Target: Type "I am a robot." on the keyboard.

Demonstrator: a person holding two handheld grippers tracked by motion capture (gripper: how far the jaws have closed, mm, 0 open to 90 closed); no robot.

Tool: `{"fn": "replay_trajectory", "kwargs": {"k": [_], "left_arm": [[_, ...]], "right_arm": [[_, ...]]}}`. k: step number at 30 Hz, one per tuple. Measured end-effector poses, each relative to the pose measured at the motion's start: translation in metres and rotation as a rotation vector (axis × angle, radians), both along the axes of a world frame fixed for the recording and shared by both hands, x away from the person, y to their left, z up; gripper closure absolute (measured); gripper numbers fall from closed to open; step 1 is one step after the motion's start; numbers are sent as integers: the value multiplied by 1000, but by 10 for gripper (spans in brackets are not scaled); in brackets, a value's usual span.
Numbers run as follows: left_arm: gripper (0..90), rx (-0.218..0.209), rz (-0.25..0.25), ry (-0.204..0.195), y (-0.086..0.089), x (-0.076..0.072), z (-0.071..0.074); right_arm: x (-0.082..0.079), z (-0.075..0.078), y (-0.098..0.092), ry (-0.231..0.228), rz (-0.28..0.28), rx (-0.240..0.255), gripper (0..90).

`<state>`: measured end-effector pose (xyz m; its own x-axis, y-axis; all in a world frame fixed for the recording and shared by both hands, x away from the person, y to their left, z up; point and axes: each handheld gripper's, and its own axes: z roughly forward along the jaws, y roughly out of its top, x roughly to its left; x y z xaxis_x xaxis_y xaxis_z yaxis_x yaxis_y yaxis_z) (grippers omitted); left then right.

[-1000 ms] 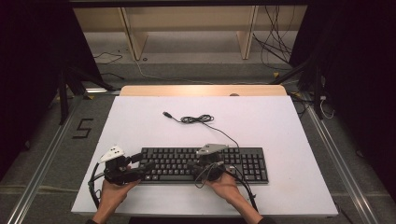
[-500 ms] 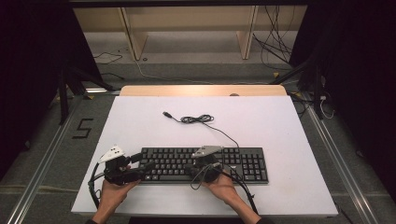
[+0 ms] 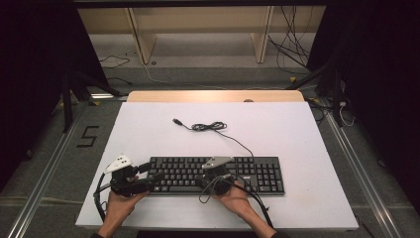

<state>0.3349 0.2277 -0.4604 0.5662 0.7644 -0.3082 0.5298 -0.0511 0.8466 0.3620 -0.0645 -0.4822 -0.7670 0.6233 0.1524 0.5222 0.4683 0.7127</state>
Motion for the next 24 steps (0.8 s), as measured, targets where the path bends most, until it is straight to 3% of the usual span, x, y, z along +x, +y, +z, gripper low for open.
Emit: {"fn": "replay_trajectory", "kwargs": {"k": [7,9,13,15,16,20,24], "left_arm": [[286,-3,4,1,1,0,0],[285,-4,7,0,1,1,0],[282,-6,7,-3,3,1,0],[280,-10,10,-5,4,0,0],[280,-10,10,-5,4,0,0],[278,-8,10,-6,3,0,0],[276,-7,12,-7,4,1,0]], "right_arm": [[1,0,-1,1,-6,5,895],[1,2,-3,11,-2,29,792],[0,10,-9,-2,0,93,726],[-2,17,-14,-7,-8,142,586],[-2,17,-14,-7,-8,142,586],[-4,23,-18,-13,-9,168,442],[-4,24,-18,-16,-5,173,376]]}}
